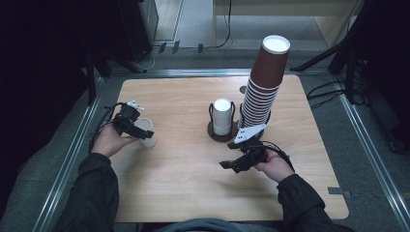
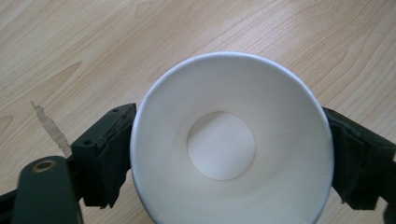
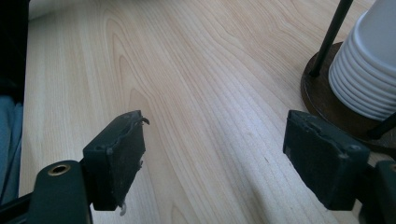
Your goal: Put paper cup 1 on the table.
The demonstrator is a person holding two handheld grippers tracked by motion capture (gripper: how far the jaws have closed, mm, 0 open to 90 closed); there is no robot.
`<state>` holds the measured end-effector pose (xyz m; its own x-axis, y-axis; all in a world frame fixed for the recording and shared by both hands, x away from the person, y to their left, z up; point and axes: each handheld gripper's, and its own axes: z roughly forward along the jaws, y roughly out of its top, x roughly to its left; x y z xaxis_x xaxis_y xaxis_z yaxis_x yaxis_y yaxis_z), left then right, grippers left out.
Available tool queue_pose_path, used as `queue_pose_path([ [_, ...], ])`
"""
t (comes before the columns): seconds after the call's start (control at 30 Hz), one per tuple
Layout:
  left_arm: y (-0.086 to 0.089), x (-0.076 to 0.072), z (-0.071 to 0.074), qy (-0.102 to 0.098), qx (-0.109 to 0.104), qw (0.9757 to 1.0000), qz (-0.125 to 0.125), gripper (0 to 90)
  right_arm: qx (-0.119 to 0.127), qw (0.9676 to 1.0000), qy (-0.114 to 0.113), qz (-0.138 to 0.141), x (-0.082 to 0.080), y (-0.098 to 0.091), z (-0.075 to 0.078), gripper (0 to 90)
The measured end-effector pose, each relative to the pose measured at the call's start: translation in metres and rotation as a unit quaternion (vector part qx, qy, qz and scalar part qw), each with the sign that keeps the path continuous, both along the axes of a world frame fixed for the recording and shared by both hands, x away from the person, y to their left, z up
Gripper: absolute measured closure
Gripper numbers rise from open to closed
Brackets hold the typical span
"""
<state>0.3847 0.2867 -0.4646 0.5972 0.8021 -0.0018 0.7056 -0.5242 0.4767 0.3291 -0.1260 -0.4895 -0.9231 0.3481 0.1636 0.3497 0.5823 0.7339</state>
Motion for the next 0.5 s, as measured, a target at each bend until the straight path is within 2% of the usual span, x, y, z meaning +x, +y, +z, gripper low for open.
queue_pose_path([
  [0.37,0.0,-0.003,0.006,0.0,-0.019,0.9998,-0.006,12.2,0.001,1.0,0.001,0.0,0.001,0.0,0.0,20.8],
  [0.5,0.003,-0.006,0.012,-0.013,-0.033,0.9993,-0.008,12.5,-0.001,1.0,0.001,0.002,0.001,0.0,0.0,20.8],
])
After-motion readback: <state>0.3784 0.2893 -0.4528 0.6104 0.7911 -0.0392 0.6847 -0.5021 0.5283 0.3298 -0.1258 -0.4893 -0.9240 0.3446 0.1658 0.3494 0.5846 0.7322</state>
